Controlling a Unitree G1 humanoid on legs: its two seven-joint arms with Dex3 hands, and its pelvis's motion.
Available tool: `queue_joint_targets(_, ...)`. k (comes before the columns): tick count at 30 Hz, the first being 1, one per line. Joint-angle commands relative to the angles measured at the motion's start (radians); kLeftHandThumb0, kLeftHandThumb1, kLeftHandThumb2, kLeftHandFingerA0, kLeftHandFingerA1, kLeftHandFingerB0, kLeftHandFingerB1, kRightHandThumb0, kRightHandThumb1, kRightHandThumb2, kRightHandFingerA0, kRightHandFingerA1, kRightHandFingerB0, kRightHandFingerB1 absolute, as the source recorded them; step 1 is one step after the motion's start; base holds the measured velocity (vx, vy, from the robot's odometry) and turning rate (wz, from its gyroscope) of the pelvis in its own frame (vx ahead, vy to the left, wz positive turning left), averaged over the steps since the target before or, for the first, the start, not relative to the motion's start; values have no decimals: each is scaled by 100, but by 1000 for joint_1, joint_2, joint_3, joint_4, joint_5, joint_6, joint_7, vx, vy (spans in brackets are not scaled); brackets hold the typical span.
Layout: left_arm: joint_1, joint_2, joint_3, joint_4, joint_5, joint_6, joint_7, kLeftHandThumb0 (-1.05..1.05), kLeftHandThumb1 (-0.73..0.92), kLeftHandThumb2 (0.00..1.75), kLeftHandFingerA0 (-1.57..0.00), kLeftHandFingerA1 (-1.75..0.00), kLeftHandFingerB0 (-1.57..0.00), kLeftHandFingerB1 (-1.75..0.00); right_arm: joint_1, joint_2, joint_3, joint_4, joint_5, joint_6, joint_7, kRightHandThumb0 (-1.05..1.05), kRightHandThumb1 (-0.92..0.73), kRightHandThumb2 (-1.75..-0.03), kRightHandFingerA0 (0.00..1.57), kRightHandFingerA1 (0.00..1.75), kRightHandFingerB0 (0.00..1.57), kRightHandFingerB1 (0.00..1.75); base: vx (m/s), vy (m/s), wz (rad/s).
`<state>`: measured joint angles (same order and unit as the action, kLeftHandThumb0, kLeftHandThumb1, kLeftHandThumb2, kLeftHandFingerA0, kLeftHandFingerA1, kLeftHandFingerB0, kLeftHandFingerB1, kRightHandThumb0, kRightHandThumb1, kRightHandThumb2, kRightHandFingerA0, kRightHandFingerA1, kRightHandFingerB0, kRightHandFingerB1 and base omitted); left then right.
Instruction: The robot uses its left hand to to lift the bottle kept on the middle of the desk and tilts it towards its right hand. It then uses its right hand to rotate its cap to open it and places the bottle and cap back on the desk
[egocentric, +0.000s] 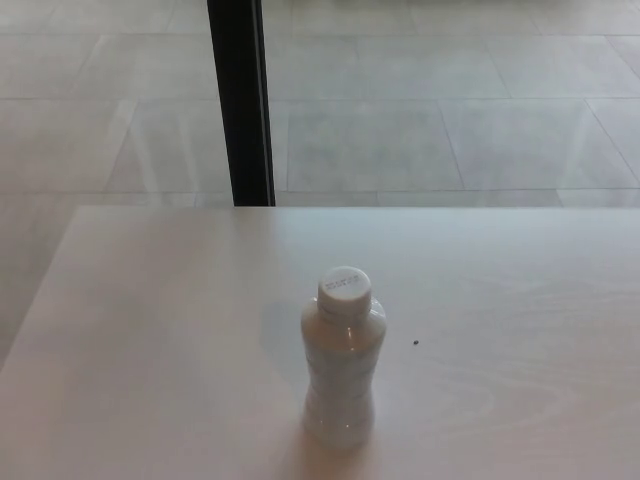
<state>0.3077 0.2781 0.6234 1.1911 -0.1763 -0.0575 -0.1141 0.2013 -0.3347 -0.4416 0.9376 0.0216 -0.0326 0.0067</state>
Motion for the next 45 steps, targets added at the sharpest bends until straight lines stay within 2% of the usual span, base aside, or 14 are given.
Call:
queue_joint_targets(1, -6, 54, 150, 63, -168, -65, -53, -62, 51, 57, -71, -88, -54, -72, -43, -63, -161, 36, 161, -9, -30, -53, -51, -81, 66, 67, 34, 47, 0, 0, 0)
queue_joint_targets(3, -22, 53, 202, 38, -209, -93, -66, -73, 43, 92, -36, -82, -5, -64, -72, -90, -261, 23, 261, 50, 49, -68, -56, -87, 15, 48, 5, 35, 0, 0, 0)
queue_joint_targets(5, -49, 70, 241, 31, -240, -75, -99, -83, 66, 58, -13, -96, 0, -77, -100, -128, -280, 39, 258, 66, 62, -69, -57, -91, 2, 44, 2, 26, 0, 0, 0)
queue_joint_targets(6, -69, 89, 257, -3, -258, -70, -140, -53, 28, 94, -2, -62, 0, -59, -134, -159, -324, 27, 296, 59, 84, -71, -63, -95, 0, 16, 3, 19, 0, 0, 0)
queue_joint_targets(11, -130, 166, 248, -101, -240, -122, -222, -91, 72, 62, 0, -75, -7, -73, -234, -234, -411, -1, 338, 42, 76, -83, -70, -100, 0, 7, 1, 11, 0, 0, 0)
queue_joint_targets(20, -344, 268, 246, -427, -317, -41, -261, -95, 59, 96, 0, -54, -12, -62, -352, -255, -361, -433, 357, 147, 122, -69, -83, -67, 9, 31, 8, 18, 0, 0, 0)
queue_joint_targets(22, -371, 269, 214, -521, -305, -42, -270, -93, 58, 98, -2, -55, -18, -62, -370, -239, -327, -541, 376, 176, 143, -72, -69, -103, 1, 41, 8, 26, 0, 0, 0)
queue_joint_targets(23, -388, 265, 199, -580, -312, -24, -275, -99, 57, 96, -4, -70, -32, -65, -380, -230, -307, -591, 395, 180, 171, -68, -88, -68, 8, 32, 4, 19, 0, 0, 0)
queue_joint_targets(26, -435, 225, 114, -807, -309, 61, -215, -98, 65, 60, -18, -97, -36, -71, -408, -183, -222, -759, 409, 185, 180, -38, -44, -105, 3, 52, 0, 49, 0, 0, 0)
queue_joint_targets(28, -454, 183, 41, -937, -300, 61, -212, -100, 59, 97, -3, -61, -16, -58, -424, -147, -146, -879, 402, 204, 165, -83, -80, -64, 16, 42, 18, 31, 0, 0, 0)
queue_joint_targets(30, -463, 136, -33, -1090, -314, 139, -162, -84, 57, 100, 0, -35, -7, -42, -433, -115, -66, -979, 372, 238, 134, -37, -45, -107, 2, 51, 0, 48, 0, 0, 0)
queue_joint_targets(34, -457, 107, -77, -1204, -290, 191, -103, -83, 76, 63, 0, -41, -9, -34, -443, -79, -26, -1020, 374, 242, 134, -37, -46, -107, 3, 51, 0, 48, 0, 0, 0)
queue_joint_targets(35, -469, 79, -148, -1295, -265, 237, -65, -86, 64, 104, 0, -32, 0, -30, -445, -51, 45, -1056, 333, 224, 142, -82, -87, -67, 19, 39, 17, 27, 0, 0, 0)
queue_joint_targets(45, -474, -28, -361, -1322, -163, 253, -91, -82, 65, 102, 0, -29, 0, -26, -438, 57, 220, -1077, 247, 229, 119, -79, -89, -68, 19, 46, 17, 27, 0, 0, 0)
